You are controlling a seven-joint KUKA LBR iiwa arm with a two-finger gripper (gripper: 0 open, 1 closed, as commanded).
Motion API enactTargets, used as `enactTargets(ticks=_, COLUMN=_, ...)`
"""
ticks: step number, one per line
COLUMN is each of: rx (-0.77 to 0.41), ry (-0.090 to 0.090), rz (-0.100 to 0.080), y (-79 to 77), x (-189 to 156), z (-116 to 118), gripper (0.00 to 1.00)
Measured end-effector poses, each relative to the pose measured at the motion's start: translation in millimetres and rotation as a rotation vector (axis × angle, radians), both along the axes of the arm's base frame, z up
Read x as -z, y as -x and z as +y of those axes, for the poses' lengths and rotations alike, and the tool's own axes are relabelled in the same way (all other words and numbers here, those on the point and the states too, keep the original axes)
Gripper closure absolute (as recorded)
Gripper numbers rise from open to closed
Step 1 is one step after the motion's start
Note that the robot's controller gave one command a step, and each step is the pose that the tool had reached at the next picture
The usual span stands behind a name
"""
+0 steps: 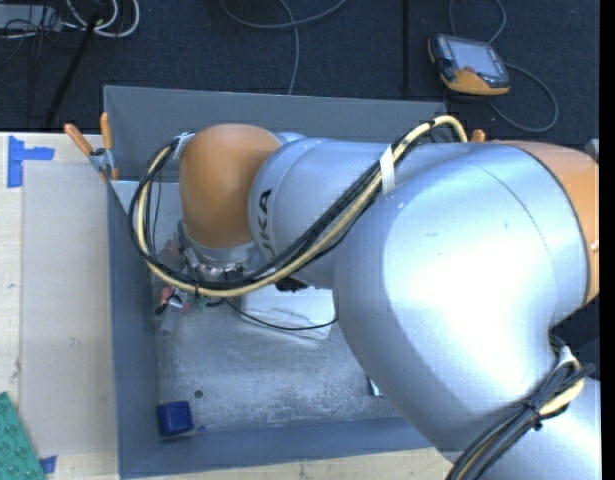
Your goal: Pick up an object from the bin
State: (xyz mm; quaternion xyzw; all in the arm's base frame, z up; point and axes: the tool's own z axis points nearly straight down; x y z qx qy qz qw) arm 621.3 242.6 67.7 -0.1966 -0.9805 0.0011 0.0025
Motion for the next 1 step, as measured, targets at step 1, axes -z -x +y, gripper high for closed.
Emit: enactTargets(ticks=1, rx=0.0, ry=0.001, rz=0.001, y=0.0, x=0.4, z=-0.2, gripper=0.0)
